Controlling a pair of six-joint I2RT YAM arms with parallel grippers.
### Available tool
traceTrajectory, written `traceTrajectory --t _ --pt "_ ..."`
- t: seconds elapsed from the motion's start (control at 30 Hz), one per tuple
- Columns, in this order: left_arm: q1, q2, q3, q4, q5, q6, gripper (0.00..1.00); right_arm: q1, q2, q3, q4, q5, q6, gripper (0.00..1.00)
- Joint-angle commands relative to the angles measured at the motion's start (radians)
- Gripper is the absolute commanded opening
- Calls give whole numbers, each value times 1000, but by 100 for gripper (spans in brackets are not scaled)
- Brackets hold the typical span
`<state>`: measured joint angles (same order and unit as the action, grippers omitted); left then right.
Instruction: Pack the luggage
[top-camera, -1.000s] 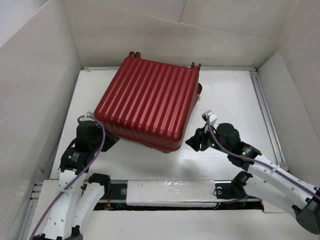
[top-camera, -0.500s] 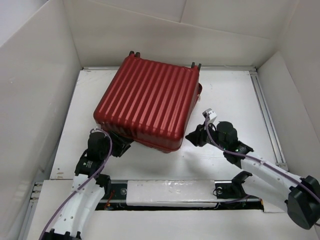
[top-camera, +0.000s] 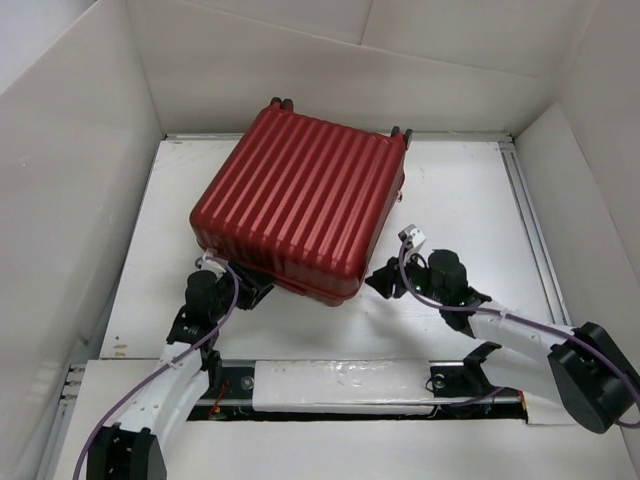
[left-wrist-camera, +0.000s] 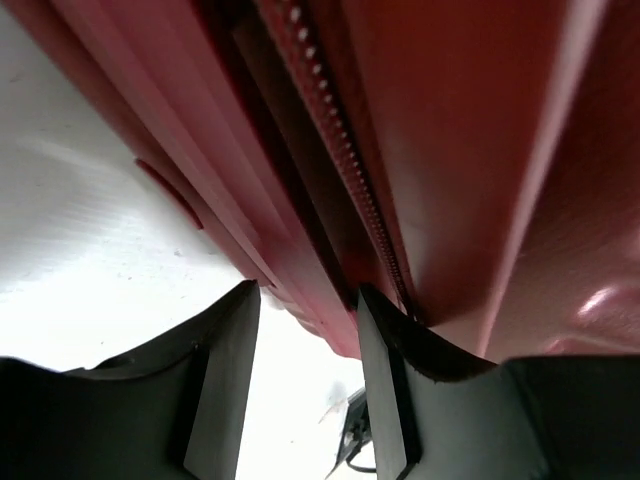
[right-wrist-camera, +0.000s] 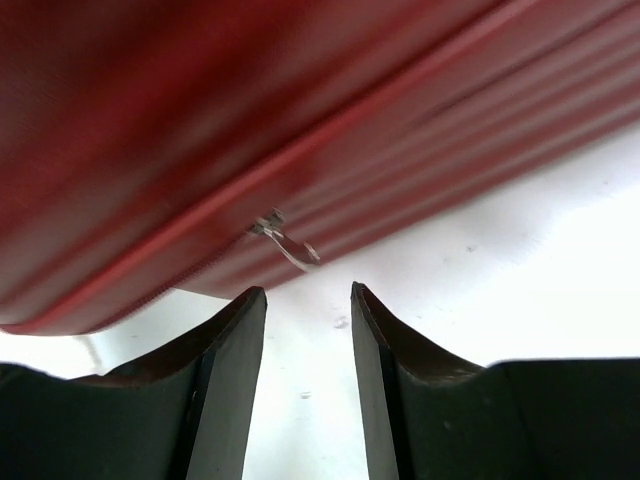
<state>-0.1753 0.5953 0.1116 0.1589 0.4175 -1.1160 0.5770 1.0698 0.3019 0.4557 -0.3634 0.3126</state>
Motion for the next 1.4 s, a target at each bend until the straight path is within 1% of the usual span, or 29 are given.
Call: traceTrajectory --t 0.0,0.1,0.2,0.27,0.3,0.4,0.47,0.57,0.67,0.8,0.9,1.03,1.1,1.13,1.17,1.23,1.27,1.33,1.37 --pt "-9 8 -53 163 87 33 39 4 28 -46 199 41 -37 46" --pt "-9 8 -96 234 87 33 39 4 58 -69 300 41 -60 44" --pt "-9 8 -150 307 76 33 36 14 78 -69 314 32 -85 44" --pt "-9 -14 -161 307 67 45 36 46 65 -69 314 81 -96 44" --pt "-9 -23 -171 307 67 56 36 66 65 -69 314 121 -105 46" --pt "-9 -72 -197 317 56 42 36 90 65 -69 340 130 -116 47" --pt "-9 -92 -216 326 56 33 38 90 65 -69 353 139 -128 50" --pt "-9 -92 -216 326 46 24 39 101 65 -69 353 164 -147 51" --pt "-9 -49 -216 335 46 34 39 101 88 -50 353 178 -156 51" --pt "-9 38 -184 347 56 59 39 101 122 -41 420 188 -174 51" --pt "-9 72 -184 366 67 80 36 101 153 -55 458 155 -175 50" --pt "-9 74 -184 376 89 90 35 110 154 -79 550 146 -165 44" --pt "-9 64 -184 376 98 111 35 119 142 -90 564 146 -165 42" --pt "-9 64 -173 376 98 111 33 119 142 -90 564 156 -165 39" --pt "-9 64 -173 376 98 122 31 119 133 -90 564 156 -165 35" --pt "-9 55 -173 399 118 122 27 129 133 -90 564 156 -175 30" --pt "-9 55 -182 409 118 122 26 129 133 -90 564 156 -175 21" --pt "-9 55 -182 421 127 122 24 138 133 -81 564 168 -175 14" --pt "-9 55 -182 421 138 148 23 152 133 -81 564 196 -175 9"
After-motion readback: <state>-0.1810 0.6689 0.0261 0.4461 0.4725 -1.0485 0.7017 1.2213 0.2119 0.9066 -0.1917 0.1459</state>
